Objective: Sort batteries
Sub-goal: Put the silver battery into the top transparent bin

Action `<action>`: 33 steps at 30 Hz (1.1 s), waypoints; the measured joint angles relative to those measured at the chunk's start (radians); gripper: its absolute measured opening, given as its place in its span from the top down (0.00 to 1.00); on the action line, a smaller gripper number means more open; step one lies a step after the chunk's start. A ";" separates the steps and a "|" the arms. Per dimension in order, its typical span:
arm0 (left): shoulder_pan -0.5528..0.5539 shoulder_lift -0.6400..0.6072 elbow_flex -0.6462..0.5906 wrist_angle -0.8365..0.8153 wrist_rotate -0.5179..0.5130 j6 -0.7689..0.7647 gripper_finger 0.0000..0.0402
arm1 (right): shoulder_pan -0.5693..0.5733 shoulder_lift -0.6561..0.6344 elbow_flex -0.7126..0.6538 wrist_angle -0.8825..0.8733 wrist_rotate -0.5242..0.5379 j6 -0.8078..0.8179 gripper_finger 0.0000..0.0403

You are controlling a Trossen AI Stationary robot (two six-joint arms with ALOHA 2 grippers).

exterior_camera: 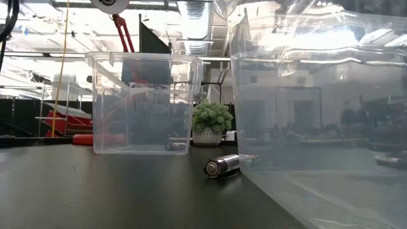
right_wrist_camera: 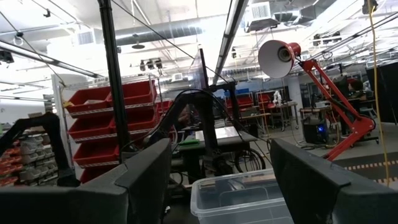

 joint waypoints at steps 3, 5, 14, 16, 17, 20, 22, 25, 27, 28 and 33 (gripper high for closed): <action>0.001 0.002 0.002 -0.028 0.030 -0.015 0.52 | 0.000 0.000 0.000 0.000 0.000 0.000 0.28; 0.000 0.002 0.001 -0.052 0.032 -0.021 0.53 | 0.000 0.000 0.000 0.000 0.000 0.000 0.28; 0.000 0.004 -0.001 -0.103 0.049 -0.018 0.60 | 0.000 0.000 0.000 0.000 0.000 0.000 0.28; 0.000 0.004 -0.001 -0.117 0.051 -0.022 0.61 | 0.000 0.000 0.000 0.000 0.000 -0.001 0.28; 0.000 0.004 -0.001 -0.126 0.052 -0.022 0.62 | 0.000 0.000 0.000 0.000 0.000 -0.001 0.28; 0.000 0.005 -0.002 -0.145 0.055 -0.023 0.64 | 0.000 0.000 0.000 0.000 0.000 -0.001 0.28; 0.000 0.005 -0.002 -0.158 0.058 -0.024 0.66 | 0.000 0.000 0.000 0.000 0.000 -0.001 0.28; 0.001 0.005 -0.002 -0.175 0.064 -0.025 0.68 | 0.000 0.000 0.000 0.000 0.000 -0.001 0.28; 0.002 0.005 -0.009 -0.176 0.065 -0.026 0.70 | 0.000 0.000 0.000 0.000 0.000 -0.001 0.28; 0.004 0.005 -0.012 -0.177 0.068 -0.030 0.71 | 0.000 0.000 0.000 0.000 0.000 -0.001 0.28; 0.010 0.004 -0.026 -0.173 0.077 -0.033 0.78 | 0.000 0.000 0.000 0.000 0.000 -0.001 0.28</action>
